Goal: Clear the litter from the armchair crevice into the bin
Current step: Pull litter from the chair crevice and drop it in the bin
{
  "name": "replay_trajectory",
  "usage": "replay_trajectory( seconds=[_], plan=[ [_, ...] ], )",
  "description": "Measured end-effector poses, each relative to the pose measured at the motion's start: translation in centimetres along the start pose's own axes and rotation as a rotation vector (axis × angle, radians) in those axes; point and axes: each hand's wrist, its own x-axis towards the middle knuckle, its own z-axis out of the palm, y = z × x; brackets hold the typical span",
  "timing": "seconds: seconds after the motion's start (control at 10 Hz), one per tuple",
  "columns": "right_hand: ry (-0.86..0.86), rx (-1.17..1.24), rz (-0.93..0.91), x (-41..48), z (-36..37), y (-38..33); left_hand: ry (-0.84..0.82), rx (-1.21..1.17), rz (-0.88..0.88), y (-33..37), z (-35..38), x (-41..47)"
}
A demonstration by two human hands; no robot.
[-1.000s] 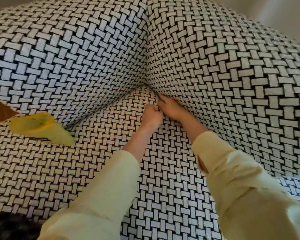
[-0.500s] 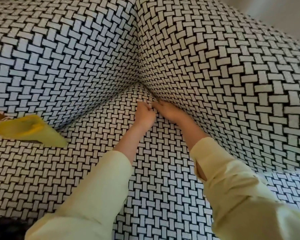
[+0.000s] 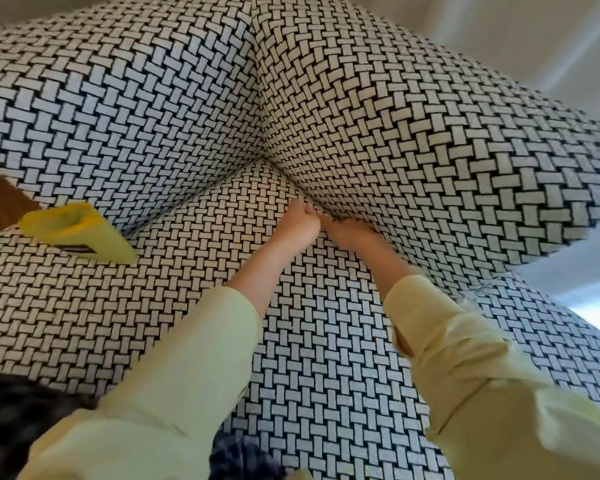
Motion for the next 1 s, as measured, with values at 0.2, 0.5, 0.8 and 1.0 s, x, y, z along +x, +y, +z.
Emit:
replay_trajectory(
  seconds=[0.2,0.5,0.8,1.0],
  plan=[
    [-0.030,-0.043,0.033,-1.6,-0.2,3.6,0.022,-0.085,0.028,1.5,1.5,-1.7],
    [-0.037,-0.272,0.113,-3.2,-0.4,4.9,0.019,-0.044,0.066,1.8,1.4,-4.1],
    [0.156,-0.655,-0.128,-6.8,-0.3,8.9,-0.128,0.003,0.056,1.7,6.7,-4.8],
    [0.478,-0.433,-0.382,-7.0,2.0,13.6,-0.150,0.085,0.002,0.6,9.1,-4.8]
  ],
)
